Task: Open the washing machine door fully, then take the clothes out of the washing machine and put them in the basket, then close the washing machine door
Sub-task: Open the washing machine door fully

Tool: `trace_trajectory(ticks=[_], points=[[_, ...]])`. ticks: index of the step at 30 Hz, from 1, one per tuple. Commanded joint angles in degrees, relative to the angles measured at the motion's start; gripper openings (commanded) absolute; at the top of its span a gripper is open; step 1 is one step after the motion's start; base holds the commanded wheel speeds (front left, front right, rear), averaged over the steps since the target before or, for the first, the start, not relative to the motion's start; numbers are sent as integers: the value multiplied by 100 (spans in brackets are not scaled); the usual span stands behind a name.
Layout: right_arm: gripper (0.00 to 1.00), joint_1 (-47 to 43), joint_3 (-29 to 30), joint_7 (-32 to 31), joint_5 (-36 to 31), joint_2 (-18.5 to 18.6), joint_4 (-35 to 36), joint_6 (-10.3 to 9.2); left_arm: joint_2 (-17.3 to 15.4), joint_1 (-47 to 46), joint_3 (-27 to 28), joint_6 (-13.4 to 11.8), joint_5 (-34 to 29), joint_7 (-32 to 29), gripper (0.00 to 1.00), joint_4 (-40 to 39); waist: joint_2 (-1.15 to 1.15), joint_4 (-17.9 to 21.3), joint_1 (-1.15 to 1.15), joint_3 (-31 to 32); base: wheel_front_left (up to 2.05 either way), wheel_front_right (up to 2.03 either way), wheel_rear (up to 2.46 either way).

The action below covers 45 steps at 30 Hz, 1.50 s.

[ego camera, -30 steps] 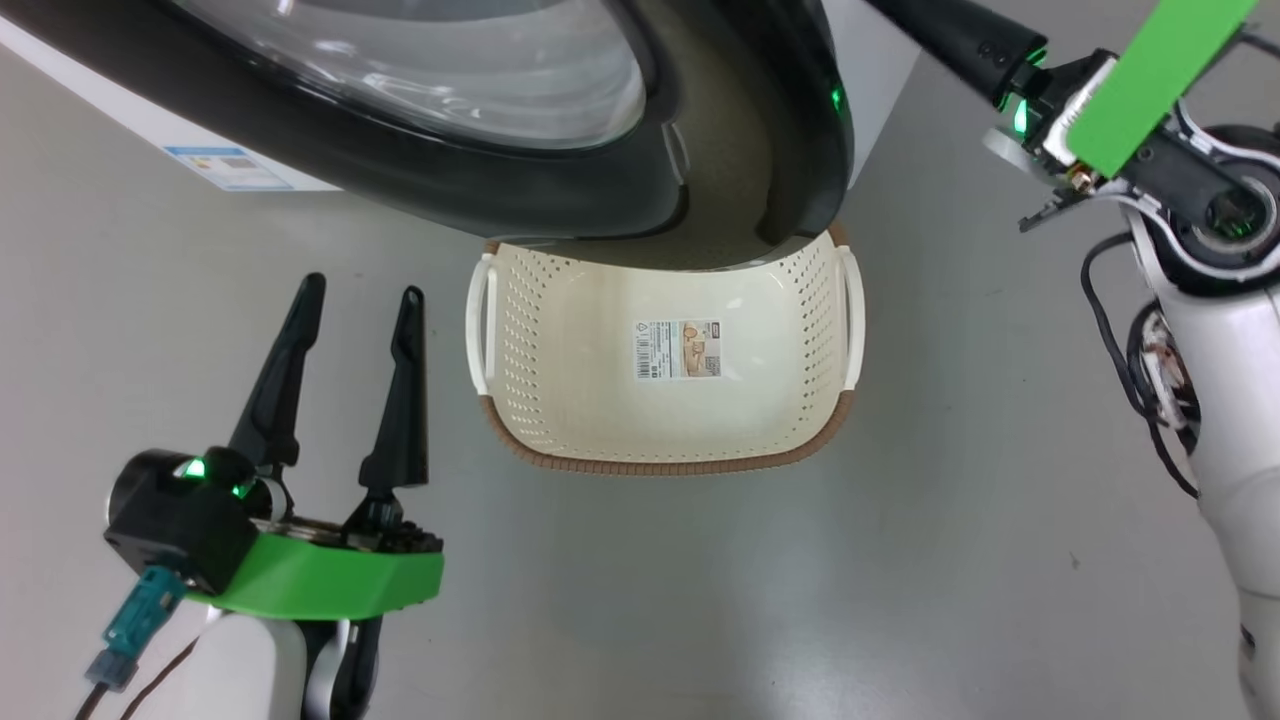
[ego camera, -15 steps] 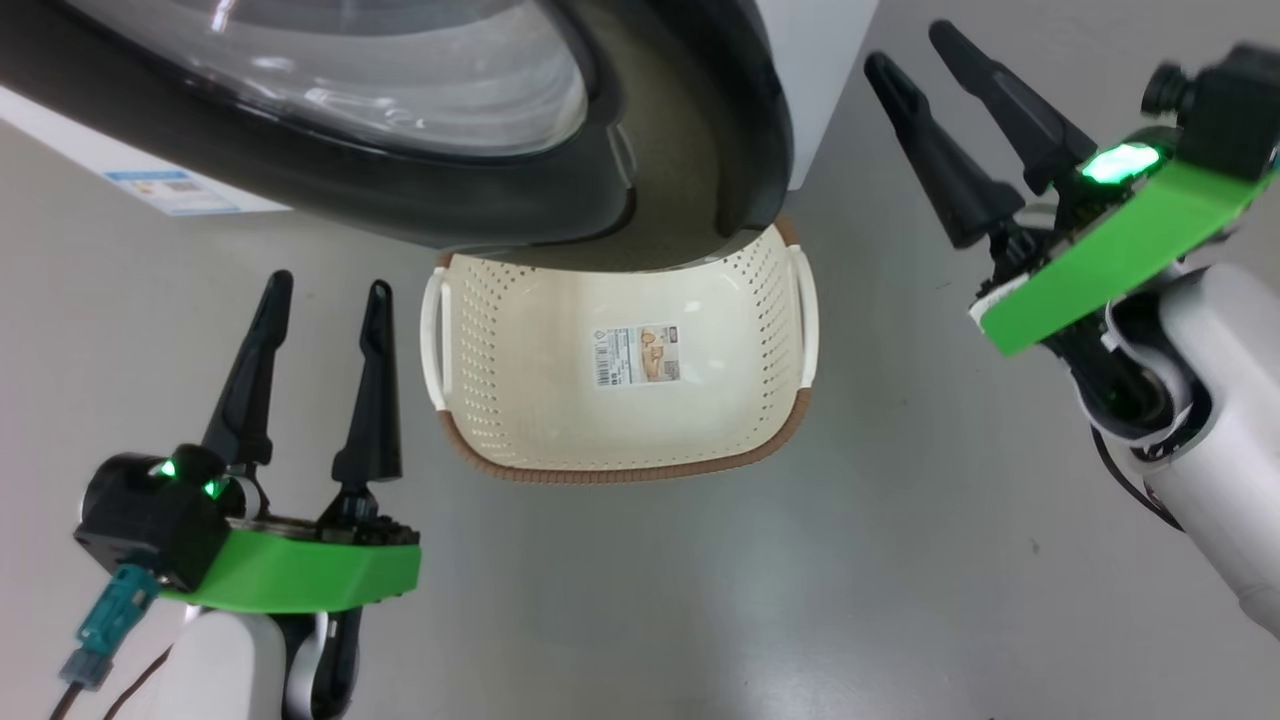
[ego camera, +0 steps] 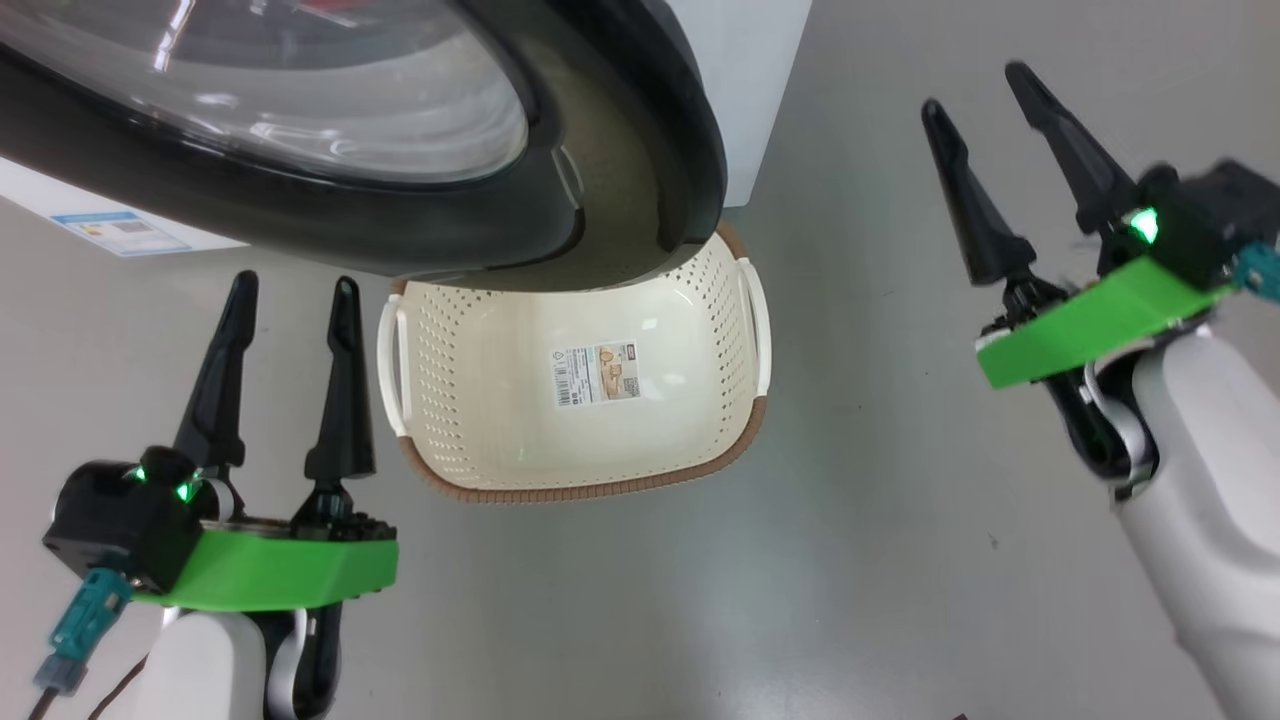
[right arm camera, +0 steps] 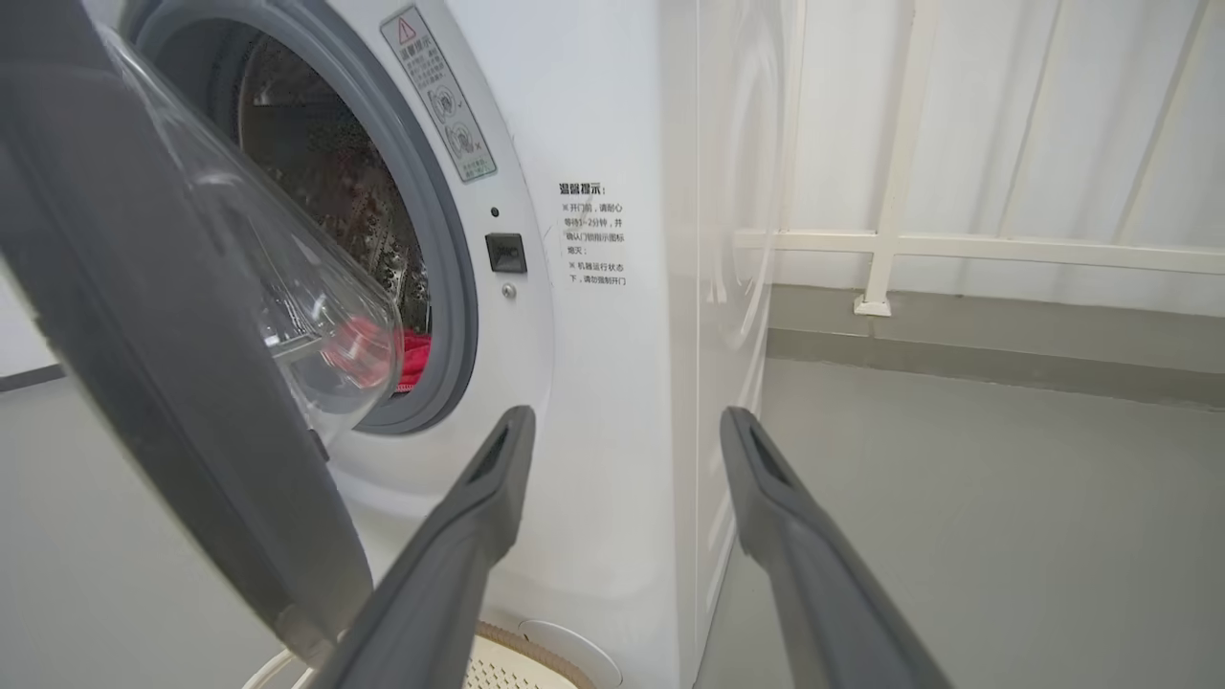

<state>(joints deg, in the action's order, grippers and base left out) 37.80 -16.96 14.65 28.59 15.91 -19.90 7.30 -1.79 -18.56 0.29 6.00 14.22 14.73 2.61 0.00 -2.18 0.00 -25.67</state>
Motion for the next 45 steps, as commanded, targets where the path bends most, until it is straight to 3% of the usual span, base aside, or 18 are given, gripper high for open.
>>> trace_trajectory(ticks=[1,9,16,24,42,44,45], points=[[100,-217,95,33,-106,-108,268,19,-109,86,188,-28,22,27,100,-149,0,5,0,7,0,0,0],[100,-1095,973,34,-834,-667,1469,19,-109,63,178,-46,86,27,100,-156,0,2,0,-10,0,0,0],[100,-1715,1142,34,-1332,-869,2047,19,-109,106,190,-68,105,27,100,-172,0,-29,0,20,0,0,0],[100,-2159,1252,34,-1399,-1071,2213,19,-109,141,177,-76,65,27,100,-157,0,-50,0,49,0,0,0],[100,-2300,1225,35,-1479,-1140,2220,19,-109,213,170,-71,-11,27,100,-155,0,-21,0,124,0,0,0],[42,-2302,1230,35,-1478,-1142,2191,19,-109,214,170,-69,-18,27,100,-156,0,-20,0,125,0,0,0],[21,-2304,1225,35,-1456,-1141,2149,19,-109,214,169,-68,-19,27,100,-156,0,-21,0,126,0,0,0]])
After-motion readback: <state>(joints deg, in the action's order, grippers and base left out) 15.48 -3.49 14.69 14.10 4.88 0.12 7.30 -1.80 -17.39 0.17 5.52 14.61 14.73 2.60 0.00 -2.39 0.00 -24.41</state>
